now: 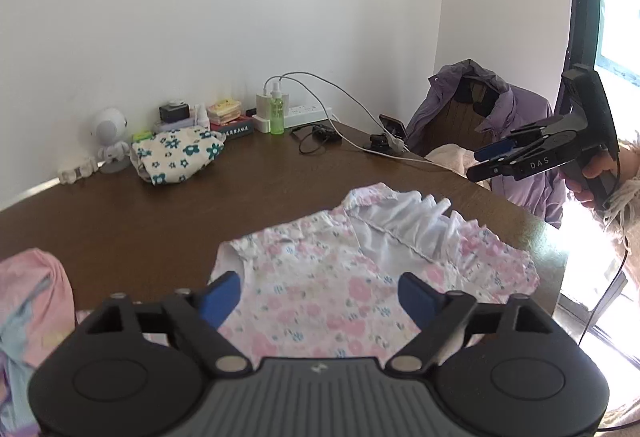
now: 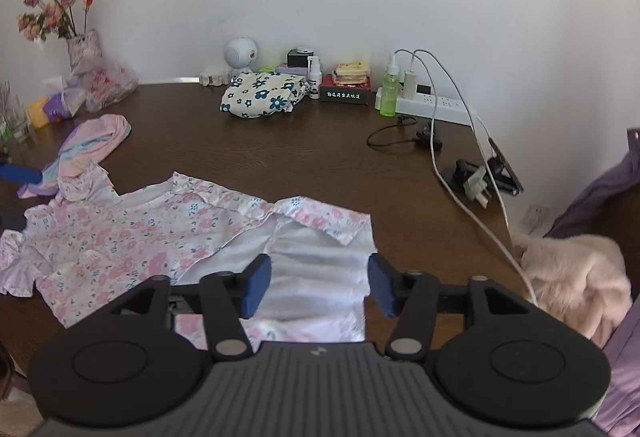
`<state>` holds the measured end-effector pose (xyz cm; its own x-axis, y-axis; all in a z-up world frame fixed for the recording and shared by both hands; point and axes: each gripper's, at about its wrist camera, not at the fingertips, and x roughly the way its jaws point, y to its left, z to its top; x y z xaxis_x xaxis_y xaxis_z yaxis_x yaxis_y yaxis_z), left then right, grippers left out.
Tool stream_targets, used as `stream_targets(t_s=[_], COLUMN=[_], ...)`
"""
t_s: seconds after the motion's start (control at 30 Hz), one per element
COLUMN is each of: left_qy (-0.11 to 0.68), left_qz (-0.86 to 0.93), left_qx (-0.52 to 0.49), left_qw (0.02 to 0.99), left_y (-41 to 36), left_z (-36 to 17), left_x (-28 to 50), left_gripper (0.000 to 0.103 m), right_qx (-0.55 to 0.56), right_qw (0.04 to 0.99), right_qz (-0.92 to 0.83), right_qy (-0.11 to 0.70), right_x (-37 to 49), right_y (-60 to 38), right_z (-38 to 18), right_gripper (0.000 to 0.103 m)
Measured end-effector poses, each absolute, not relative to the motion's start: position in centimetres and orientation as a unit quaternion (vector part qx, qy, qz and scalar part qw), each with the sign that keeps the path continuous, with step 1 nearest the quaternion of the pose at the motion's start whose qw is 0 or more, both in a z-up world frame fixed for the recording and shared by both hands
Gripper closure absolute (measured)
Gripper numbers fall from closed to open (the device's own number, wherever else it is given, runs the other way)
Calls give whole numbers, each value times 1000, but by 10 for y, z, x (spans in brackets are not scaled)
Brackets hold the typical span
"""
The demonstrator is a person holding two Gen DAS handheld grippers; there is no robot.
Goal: Fold clothes
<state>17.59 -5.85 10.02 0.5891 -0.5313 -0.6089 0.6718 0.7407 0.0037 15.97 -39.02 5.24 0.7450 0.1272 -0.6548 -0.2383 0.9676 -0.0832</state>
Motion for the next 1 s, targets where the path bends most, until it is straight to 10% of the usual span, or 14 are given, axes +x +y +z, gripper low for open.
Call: stream_targets(t_s=[0.27, 0.5, 0.73, 0.83, 0.87, 0.9, 1.0], left_qy=[375, 420, 453, 458, 457, 463, 429], left_qz=[-332, -402, -455, -467, -469, -475, -471], left_qx=[200, 221, 226, 237, 236, 228, 258], left_qw=[842, 783, 732, 719, 718, 713, 726], left_y=[-113, -123, -120, -119, -119, -119, -118], left_z=[68, 28, 6, 3, 4, 5, 10], left_x=[302, 367, 395, 397, 397, 397, 380], left_gripper=[17, 52, 52, 54, 72, 94, 101], right_qx=[-239, -197, -174, -175, -178, -187, -220], right_qw=[865, 797, 765, 762, 763, 766, 780], right_qz=[180, 298, 350, 362, 364, 363, 354], right_qy=[402, 488, 511, 507, 504, 497, 466], right_x=[279, 340, 367, 368, 368, 365, 350], right_y=[-371, -371, -379, -377, -376, -374, -366], right_z=[32, -5, -17, -17, -16, -14, -5], right_gripper=[23, 42, 45, 72, 96, 100, 101])
